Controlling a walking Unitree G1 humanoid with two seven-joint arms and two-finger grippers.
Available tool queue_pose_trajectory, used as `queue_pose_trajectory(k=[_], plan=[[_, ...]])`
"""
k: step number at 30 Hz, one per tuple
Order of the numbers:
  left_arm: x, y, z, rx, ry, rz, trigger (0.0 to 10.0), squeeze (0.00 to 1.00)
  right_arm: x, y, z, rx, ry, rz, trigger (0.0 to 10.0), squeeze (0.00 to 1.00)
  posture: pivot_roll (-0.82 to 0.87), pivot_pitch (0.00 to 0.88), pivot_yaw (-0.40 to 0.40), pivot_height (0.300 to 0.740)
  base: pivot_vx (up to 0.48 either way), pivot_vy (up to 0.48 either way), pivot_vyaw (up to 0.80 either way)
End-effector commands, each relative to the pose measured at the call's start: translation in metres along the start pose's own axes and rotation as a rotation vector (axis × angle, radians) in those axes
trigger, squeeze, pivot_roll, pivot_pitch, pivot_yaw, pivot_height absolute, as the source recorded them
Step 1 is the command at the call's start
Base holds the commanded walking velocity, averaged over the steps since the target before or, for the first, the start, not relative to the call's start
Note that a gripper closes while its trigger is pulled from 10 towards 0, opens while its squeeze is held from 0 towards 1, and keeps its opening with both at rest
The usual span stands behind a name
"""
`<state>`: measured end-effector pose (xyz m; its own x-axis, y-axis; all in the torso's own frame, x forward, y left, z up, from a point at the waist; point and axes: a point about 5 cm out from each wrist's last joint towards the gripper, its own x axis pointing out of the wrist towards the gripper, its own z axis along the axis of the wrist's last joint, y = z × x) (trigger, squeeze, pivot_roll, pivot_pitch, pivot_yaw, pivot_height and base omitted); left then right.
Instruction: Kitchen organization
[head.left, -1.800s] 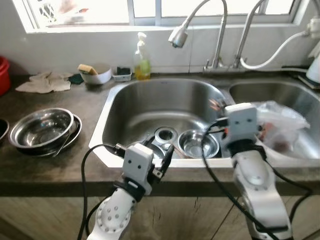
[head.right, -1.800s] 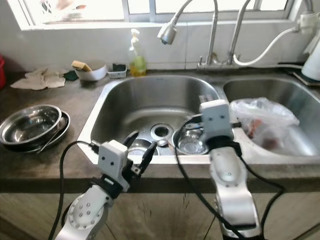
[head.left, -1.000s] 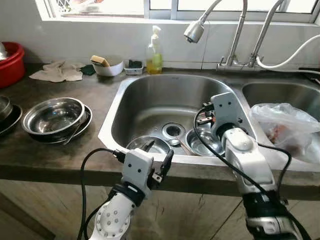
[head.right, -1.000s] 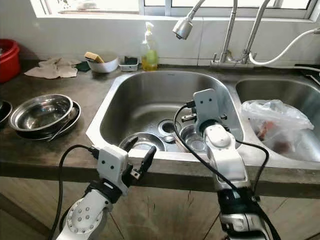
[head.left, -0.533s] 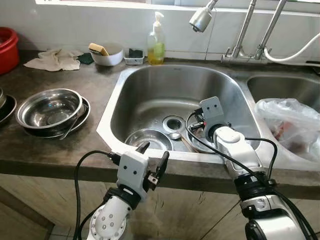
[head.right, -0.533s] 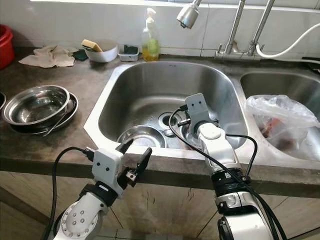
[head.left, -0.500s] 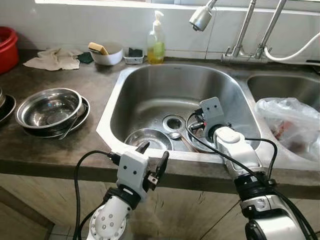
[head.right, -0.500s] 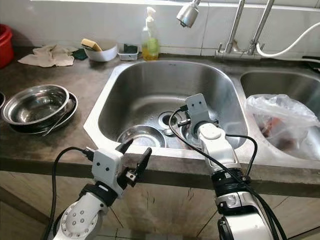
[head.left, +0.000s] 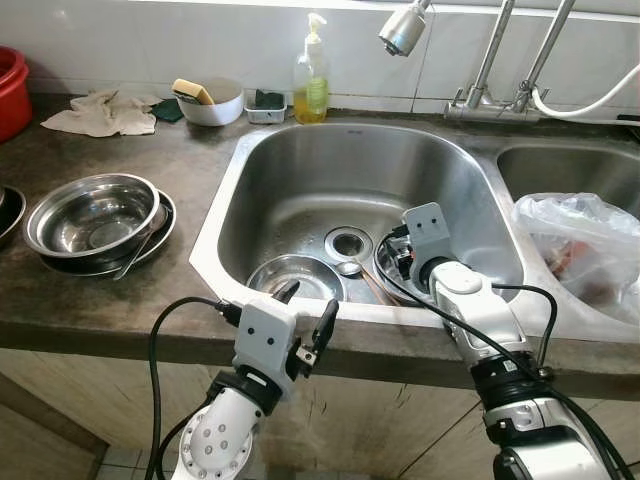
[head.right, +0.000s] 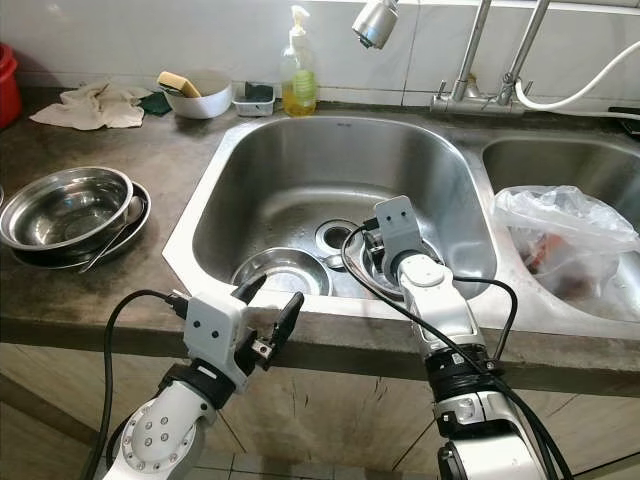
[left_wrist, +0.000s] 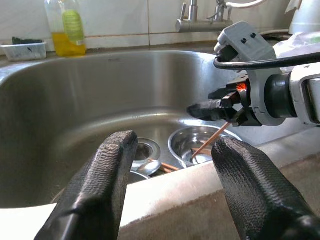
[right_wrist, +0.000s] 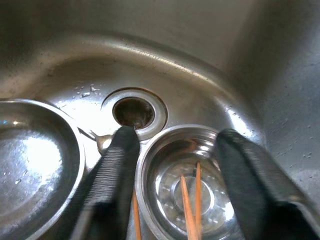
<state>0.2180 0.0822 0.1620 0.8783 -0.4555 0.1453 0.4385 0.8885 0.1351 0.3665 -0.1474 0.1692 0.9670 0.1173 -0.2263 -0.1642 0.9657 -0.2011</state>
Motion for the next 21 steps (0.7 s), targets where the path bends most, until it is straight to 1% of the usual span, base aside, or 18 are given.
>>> queue_pose_trajectory(k=[1,2,3,5,8,10,12,15,16,17,21], plan=[[0.002,0.001,0.001,0.01,-0.005,0.002,10.0,0.0,-0.004,-0.006,0.005,0.025,-0.033,-0.038,10.0,1.0,0.2,0.131,-0.048,0.74,0.0,0.0,0.0],[0.002,0.001,0.001,0.012,-0.006,0.003,10.0,0.0,-0.005,-0.005,0.007,0.032,-0.049,-0.042,10.0,0.84,0.2,0.131,-0.048,0.74,0.0,0.0,0.0],[0.003,0.002,0.0,0.014,-0.007,0.004,10.0,0.0,-0.008,-0.006,0.01,0.052,-0.075,-0.05,10.0,0.0,0.2,0.125,-0.046,0.74,0.0,0.0,0.0],[0.004,0.003,0.0,0.015,-0.009,0.004,10.0,0.0,-0.011,-0.006,0.012,0.047,-0.097,-0.062,10.0,0.0,0.2,0.12,-0.044,0.74,0.0,0.0,0.0],[0.006,0.004,0.0,0.019,-0.012,0.005,10.0,0.0,-0.021,-0.007,0.02,0.057,-0.177,-0.078,10.0,0.0,0.19,0.109,-0.043,0.74,0.0,0.0,0.0],[0.008,0.004,0.0,0.02,-0.013,0.004,10.0,0.0,-0.029,-0.01,0.032,0.062,-0.273,-0.107,10.0,0.0,0.19,0.103,-0.038,0.74,0.0,0.0,0.0],[0.009,0.004,-0.001,0.019,-0.013,0.003,10.0,0.0,-0.043,-0.008,0.044,0.048,-0.364,-0.1,10.0,0.0,0.17,0.095,-0.035,0.74,0.0,0.0,0.0],[0.009,0.004,-0.002,0.018,-0.014,0.0,10.0,0.0,-0.051,-0.006,0.046,0.047,-0.38,-0.095,10.0,0.0,0.17,0.092,-0.029,0.74,0.0,0.0,0.0],[0.01,0.004,-0.002,0.017,-0.016,-0.003,10.0,0.0,-0.056,-0.004,0.044,0.048,-0.389,-0.093,10.0,0.0,0.17,0.086,-0.028,0.74,0.0,0.0,0.0],[0.01,0.004,-0.002,0.017,-0.016,-0.003,10.0,0.0,-0.056,-0.004,0.044,0.048,-0.389,-0.093,10.0,0.0,0.17,0.086,-0.028,0.74,0.0,0.0,0.0],[0.012,0.005,-0.001,0.018,-0.024,-0.003,10.0,0.0,-0.071,-0.004,0.035,0.077,-0.415,-0.111,10.0,0.0,0.17,0.075,-0.023,0.74,0.0,0.0,0.0]])
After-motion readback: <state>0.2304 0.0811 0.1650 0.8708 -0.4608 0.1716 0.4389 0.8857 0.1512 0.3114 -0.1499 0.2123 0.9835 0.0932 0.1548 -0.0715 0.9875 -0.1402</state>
